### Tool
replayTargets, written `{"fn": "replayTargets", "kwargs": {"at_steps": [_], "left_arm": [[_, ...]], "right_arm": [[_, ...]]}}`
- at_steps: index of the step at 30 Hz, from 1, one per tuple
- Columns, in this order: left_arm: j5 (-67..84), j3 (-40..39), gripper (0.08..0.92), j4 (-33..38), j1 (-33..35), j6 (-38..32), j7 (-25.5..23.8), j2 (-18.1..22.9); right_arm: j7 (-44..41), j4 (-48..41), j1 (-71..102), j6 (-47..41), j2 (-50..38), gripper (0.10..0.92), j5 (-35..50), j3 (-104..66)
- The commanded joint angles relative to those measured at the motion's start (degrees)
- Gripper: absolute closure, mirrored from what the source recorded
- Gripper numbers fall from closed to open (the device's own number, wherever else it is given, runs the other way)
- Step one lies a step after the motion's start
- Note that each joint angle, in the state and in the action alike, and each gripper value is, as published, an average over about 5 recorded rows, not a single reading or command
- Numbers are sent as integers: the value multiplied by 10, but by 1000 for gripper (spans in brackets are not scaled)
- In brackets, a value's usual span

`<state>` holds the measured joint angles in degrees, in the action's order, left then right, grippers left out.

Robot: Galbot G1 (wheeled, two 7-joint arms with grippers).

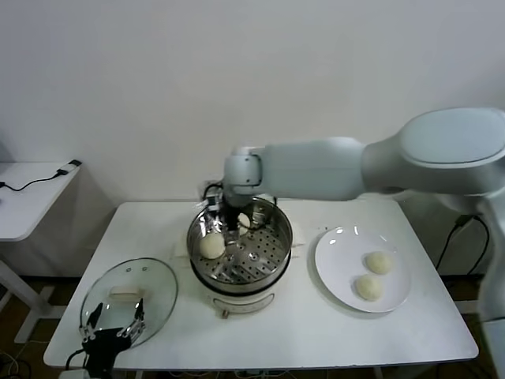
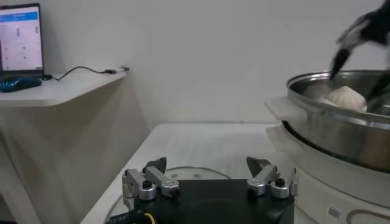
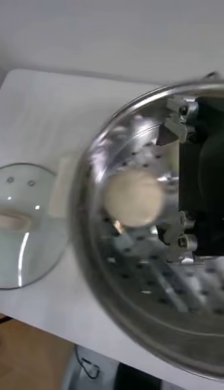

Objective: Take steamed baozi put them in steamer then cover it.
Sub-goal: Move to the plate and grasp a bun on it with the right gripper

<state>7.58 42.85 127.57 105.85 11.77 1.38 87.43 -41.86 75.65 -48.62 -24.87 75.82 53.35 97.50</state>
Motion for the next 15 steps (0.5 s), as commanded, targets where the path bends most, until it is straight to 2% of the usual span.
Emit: {"fn": "replayTargets", "kwargs": {"at_steps": [1,7,15], "left_arm": [[-1,1,177,0,-1,0,0,-2],[0,2,177,0,-4,2,-1,-3],[-4,2,177,0,-3,5,-1,-1]], "right_arm": [[-126,131,-162,100,-283,203,-105,129],[-122,149,-105,116,-418,203,-214,188],[-92,109,86,101,-475,203,-307,73]]}}
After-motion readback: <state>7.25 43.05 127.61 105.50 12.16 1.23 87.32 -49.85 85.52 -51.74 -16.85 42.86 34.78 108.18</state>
